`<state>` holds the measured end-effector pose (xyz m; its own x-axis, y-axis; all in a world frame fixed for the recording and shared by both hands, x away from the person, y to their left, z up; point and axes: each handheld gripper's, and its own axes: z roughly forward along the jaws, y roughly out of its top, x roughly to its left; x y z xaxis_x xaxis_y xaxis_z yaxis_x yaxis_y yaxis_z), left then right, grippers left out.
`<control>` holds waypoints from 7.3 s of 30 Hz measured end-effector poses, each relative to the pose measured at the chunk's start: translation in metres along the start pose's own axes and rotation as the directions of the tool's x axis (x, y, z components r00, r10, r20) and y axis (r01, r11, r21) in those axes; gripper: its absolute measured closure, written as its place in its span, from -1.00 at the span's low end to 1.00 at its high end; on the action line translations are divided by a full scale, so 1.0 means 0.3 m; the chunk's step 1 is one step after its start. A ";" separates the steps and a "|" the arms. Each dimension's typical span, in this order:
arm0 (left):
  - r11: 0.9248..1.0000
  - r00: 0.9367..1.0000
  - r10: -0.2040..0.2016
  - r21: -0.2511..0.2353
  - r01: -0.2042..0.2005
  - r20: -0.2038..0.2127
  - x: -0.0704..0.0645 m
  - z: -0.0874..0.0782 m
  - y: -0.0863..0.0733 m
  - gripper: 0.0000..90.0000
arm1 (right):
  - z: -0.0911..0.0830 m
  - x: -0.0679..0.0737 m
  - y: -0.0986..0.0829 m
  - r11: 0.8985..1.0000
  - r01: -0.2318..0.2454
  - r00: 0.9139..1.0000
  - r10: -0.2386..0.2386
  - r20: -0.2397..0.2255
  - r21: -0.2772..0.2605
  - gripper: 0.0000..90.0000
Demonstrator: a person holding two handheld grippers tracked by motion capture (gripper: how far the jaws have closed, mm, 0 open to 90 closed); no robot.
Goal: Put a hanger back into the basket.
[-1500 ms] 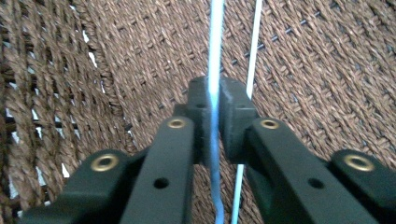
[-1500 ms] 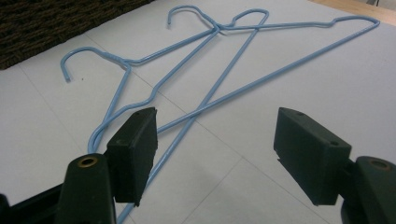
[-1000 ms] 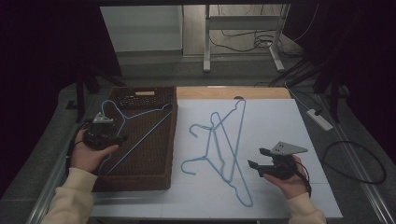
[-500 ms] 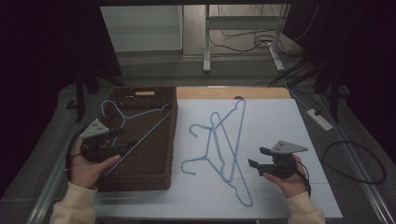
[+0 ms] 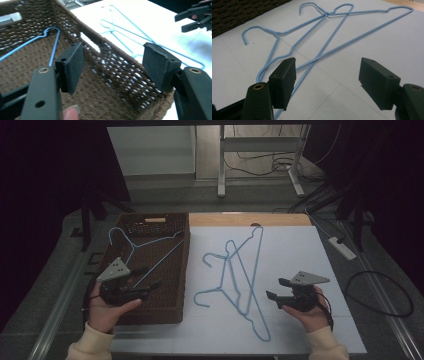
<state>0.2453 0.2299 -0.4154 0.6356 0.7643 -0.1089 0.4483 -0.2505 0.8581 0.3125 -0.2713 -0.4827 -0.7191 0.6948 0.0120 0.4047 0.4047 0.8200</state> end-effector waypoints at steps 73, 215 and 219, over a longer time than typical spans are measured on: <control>0.997 0.997 0.051 0.058 -0.054 0.062 -0.078 0.089 -0.031 -0.28 | 0.369 -0.081 0.171 0.947 -0.003 1.000 0.000 0.009 0.321 1.00; 0.996 0.995 0.058 0.055 -0.063 0.075 -0.088 0.091 -0.035 -0.28 | 0.523 0.093 0.356 0.867 0.196 0.978 -0.139 -0.157 0.457 0.92; 0.997 0.995 0.054 0.053 -0.058 0.080 -0.093 0.093 -0.035 -0.27 | 0.442 0.086 0.363 0.908 0.166 0.983 -0.121 -0.138 0.384 0.92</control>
<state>0.2404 0.1947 -0.4353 0.7070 0.6998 -0.1025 0.4433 -0.3255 0.8352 0.4130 -0.1303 -0.4690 -0.8339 0.5518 -0.0083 0.4653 0.7111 0.5271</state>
